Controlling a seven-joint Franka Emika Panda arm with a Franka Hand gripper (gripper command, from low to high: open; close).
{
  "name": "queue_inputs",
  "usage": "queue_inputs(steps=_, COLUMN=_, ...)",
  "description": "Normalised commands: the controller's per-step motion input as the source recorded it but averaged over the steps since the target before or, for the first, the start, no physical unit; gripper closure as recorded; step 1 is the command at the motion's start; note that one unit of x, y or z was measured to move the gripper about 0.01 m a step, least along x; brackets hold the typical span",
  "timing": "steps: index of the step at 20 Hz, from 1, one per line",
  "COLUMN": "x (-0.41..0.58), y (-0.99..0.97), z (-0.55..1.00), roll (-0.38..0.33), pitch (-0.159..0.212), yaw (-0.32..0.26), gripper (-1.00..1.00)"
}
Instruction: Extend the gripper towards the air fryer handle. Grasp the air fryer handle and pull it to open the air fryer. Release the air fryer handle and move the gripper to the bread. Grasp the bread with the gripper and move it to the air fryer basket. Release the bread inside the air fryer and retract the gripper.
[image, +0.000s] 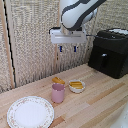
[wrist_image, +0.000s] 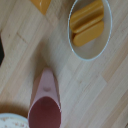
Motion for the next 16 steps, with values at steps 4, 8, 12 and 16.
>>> queue_inputs(steps=4, x=0.0, y=0.01, z=0.0, roll=-0.375, pitch=-0.181, yaw=-0.006, gripper=-1.0)
queue_inputs(steps=8, x=-0.001, y=0.0, z=0.0, roll=-0.375, pitch=-0.178, yaw=-0.067, gripper=-1.0)
queue_inputs(steps=12, x=-0.004, y=-0.04, z=-0.04, roll=-0.375, pitch=-0.136, yaw=-0.112, gripper=-1.0)
queue_inputs(steps=16, x=0.0, y=-0.07, z=-0.16, roll=-0.373, pitch=-0.069, yaw=-0.17, gripper=-1.0)
